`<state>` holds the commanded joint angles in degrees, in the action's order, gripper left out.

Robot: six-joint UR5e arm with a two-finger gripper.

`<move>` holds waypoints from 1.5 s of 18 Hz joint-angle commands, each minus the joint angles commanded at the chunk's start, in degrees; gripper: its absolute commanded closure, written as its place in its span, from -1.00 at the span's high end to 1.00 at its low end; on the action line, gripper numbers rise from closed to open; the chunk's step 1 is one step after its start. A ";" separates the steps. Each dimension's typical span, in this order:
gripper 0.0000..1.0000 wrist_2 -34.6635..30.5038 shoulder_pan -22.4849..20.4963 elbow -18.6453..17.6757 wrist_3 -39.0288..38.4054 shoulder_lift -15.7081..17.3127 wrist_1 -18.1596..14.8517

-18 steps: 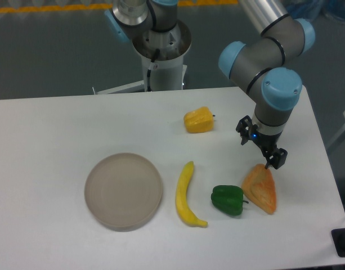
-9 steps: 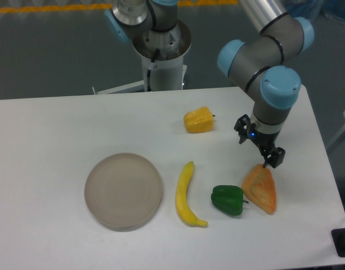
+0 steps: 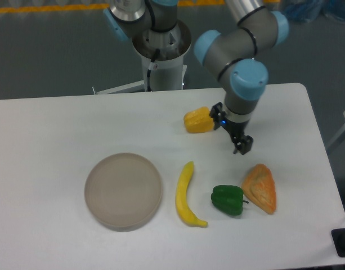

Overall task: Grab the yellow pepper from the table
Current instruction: 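Move the gripper over the yellow bell pepper and lower it, then close the gripper around the yellow bell pepper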

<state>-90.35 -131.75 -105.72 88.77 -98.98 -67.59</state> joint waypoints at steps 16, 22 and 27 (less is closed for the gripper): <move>1.00 -3.77 0.62 -5.90 10.28 4.05 0.70; 1.00 -4.04 0.79 -7.75 10.11 3.97 1.58; 1.00 -4.04 0.88 -8.80 10.20 3.62 2.55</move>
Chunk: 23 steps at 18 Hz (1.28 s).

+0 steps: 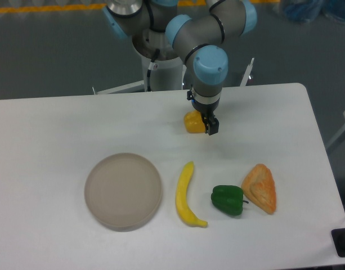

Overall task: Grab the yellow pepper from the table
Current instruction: 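Close the gripper around the yellow bell pepper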

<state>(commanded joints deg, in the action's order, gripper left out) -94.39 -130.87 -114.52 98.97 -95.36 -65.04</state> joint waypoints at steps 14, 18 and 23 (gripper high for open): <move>-0.06 0.35 -0.35 -3.60 -0.97 -1.76 4.04; -0.35 -0.17 -0.53 -2.29 -0.88 -1.41 3.69; -0.34 -0.09 -0.61 8.94 -5.52 -1.49 -5.78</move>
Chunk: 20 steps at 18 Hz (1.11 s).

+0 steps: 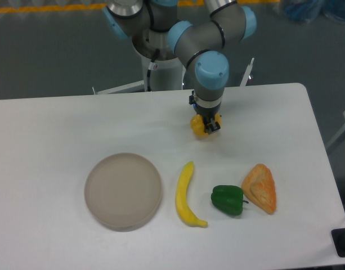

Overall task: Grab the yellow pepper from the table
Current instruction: 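Close the gripper around the yellow bell pepper, then lift the held yellow pepper up and carry it toward the orange wedge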

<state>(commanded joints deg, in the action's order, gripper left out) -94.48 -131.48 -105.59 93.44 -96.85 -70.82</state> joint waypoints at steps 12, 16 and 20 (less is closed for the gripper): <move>-0.44 5.36 -0.79 19.79 -7.49 -8.08 -5.63; -0.43 5.62 -0.53 24.54 -7.40 -11.69 -7.23; -0.42 6.24 -0.53 25.61 -6.52 -13.36 -7.05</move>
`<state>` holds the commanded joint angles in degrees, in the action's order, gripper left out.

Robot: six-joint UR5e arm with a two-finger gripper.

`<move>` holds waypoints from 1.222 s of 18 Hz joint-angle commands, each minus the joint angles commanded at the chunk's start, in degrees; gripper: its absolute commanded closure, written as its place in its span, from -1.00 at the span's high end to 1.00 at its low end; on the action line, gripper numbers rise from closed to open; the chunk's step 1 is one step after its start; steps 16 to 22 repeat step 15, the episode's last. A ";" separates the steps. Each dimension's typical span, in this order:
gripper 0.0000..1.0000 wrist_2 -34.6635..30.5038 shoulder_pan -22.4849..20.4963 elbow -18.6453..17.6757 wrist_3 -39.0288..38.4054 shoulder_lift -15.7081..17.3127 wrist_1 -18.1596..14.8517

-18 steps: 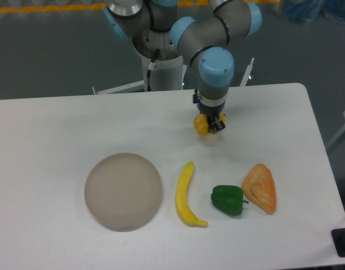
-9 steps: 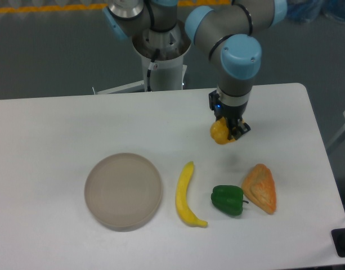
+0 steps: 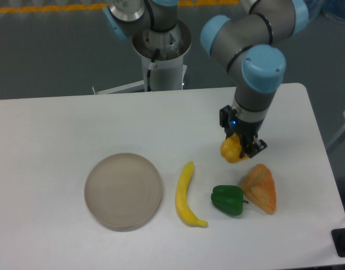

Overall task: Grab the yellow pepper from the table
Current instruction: 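Lift the held yellow pepper up and carry it toward the orange wedge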

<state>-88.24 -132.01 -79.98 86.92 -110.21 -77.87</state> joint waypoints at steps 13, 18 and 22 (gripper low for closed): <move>-0.41 -0.62 -0.44 0.26 3.69 -2.02 1.76; -0.41 -0.62 -0.44 0.26 3.61 -1.94 1.76; -0.41 -0.62 -0.44 0.26 3.61 -1.94 1.76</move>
